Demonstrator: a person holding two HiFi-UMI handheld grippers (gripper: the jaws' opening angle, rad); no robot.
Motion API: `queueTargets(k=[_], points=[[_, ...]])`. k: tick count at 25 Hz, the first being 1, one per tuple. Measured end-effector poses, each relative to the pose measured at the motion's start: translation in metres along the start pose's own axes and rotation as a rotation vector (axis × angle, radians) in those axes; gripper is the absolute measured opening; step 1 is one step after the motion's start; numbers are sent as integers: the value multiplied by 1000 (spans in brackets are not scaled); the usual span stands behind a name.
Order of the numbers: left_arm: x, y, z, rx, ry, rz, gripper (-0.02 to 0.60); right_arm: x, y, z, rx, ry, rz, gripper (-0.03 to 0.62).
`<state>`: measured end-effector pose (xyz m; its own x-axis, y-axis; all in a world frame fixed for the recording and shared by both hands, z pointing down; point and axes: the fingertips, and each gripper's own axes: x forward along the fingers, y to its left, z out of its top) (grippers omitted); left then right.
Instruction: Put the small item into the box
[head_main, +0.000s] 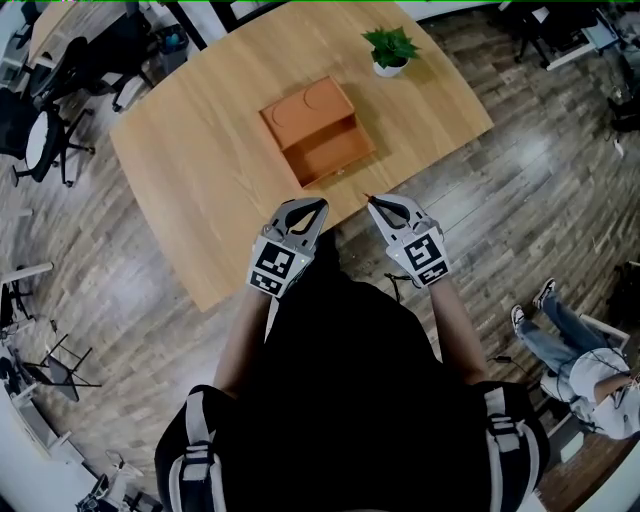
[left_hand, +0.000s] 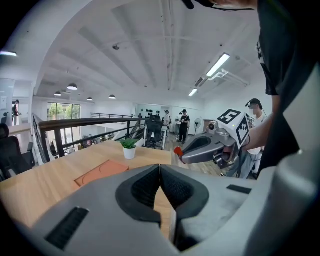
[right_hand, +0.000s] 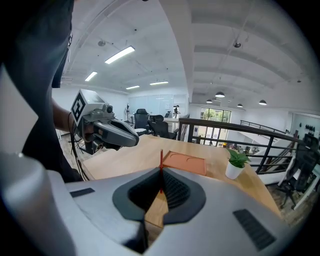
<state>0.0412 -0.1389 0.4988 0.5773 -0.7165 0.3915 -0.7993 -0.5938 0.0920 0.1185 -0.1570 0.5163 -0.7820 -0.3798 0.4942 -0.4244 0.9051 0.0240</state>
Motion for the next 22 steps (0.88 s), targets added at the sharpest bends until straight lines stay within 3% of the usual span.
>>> queueTargets(k=[11,15,22], points=[[23,67,20,6,-11,8,23,59,-42,27,-28,8,12,32],[24,78,22,22,-4,8,23,70,-49,29,-51,18,16,32],[23,96,18,-18,6,56,23,89,-57,27,-39,34,66,32]])
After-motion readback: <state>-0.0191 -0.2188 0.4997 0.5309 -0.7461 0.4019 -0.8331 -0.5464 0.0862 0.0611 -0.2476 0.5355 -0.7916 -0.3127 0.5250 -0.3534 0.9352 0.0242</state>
